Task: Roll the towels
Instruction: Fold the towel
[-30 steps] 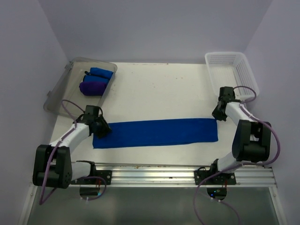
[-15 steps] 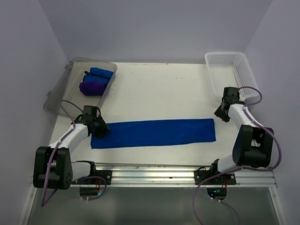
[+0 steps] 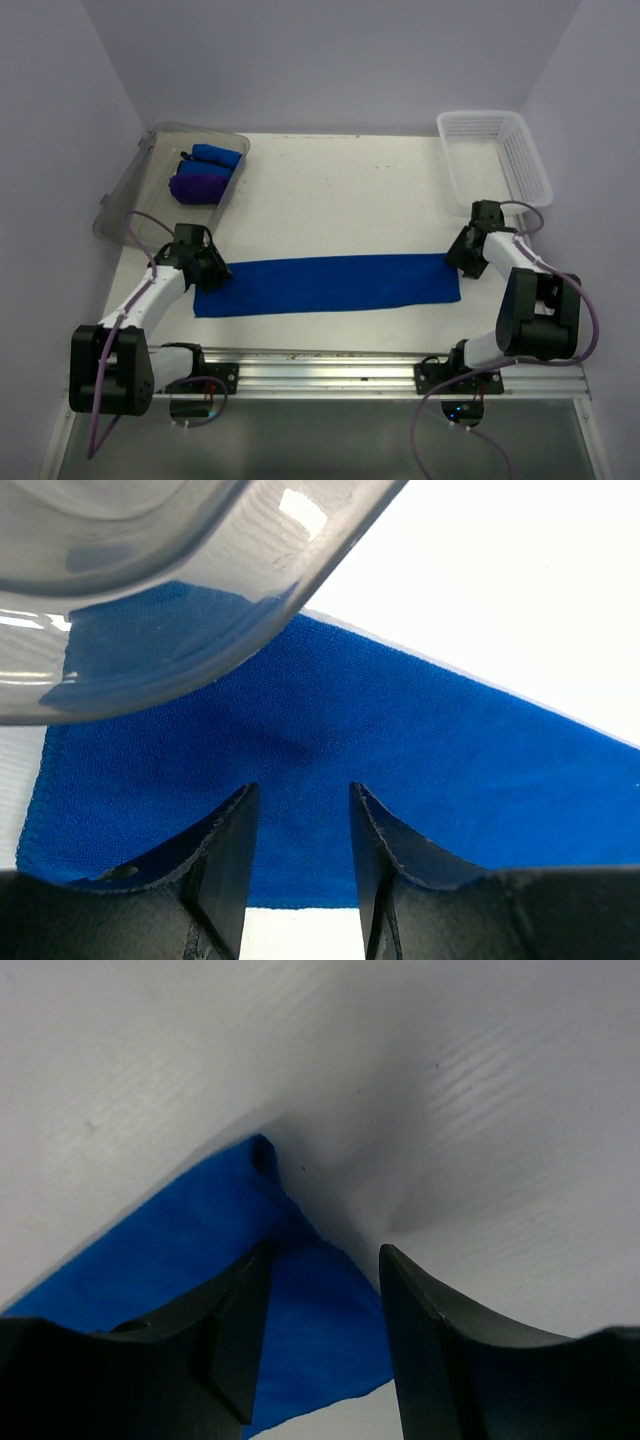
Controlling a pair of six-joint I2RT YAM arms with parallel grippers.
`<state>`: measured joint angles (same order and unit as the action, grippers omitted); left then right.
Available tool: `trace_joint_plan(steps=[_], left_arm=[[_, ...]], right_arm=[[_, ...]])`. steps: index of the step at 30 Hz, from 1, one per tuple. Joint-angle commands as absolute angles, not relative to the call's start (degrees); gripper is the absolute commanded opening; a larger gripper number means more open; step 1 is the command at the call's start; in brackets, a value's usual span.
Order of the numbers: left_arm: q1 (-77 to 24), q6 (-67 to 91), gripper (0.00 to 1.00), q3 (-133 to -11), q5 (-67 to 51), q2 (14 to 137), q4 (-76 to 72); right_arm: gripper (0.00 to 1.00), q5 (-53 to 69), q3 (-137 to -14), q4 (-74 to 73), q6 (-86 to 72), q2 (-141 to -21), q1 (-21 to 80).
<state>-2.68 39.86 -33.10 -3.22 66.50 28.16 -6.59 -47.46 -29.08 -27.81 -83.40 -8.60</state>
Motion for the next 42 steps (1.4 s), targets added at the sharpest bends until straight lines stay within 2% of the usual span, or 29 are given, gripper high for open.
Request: trace_joint_plan(steps=[1,5,8,10,11,13,14,21,36,42], left_arm=[[-2.3,39.2,0.45,-33.6,-3.8,67.8,27.0],[-2.3,39.3,0.45,-33.2,-3.9,68.3,26.7],[-2.2,39.3,0.45,-33.2,-3.9,68.2,26.6],[-2.3,39.4,0.45,-33.3,-3.9,68.4,26.6],[-2.3,39.4,0.45,-33.3,-3.9,68.4,26.6],[-2.3,39.3,0.45,-33.1,-3.9,68.4,26.7],[-2.3,39.2,0.45,-33.2,-3.7,68.4,26.7],[-2.3,39.2,0.45,-32.6,-4.2,68.3,26.2],[-5.8,41.3,0.44,-29.8,-6.3,69.8,22.1],[-14.8,49.1,0.44,-28.0,-9.7,73.0,13.9]], right_arm=[[0.51,-3.3,-44.8,-30.1,-26.0,-85.3,-8.2],[0.45,-2.0,-43.5,-28.4,-26.0,-86.5,-7.6],[0.36,-1.7,-42.9,-27.3,-26.4,-87.8,-7.3],[0.27,-1.8,-42.7,-27.1,-26.5,-88.3,-7.3],[0.16,-2.1,-42.9,-27.1,-26.7,-88.1,-7.3],[0.03,-3.8,-42.9,-27.2,-27.0,-86.5,-7.3],[0.00,-4.2,-43.0,-27.7,-27.2,-84.2,-7.3],[0.00,-6.7,-44.3,-31.5,-29.3,-70.8,-7.3],[0.00,-0.3,-48.4,-38.8,-29.4,-61.4,-7.1],[0.00,-1.3,-52.1,-41.9,-29.4,-58.0,-6.9]])
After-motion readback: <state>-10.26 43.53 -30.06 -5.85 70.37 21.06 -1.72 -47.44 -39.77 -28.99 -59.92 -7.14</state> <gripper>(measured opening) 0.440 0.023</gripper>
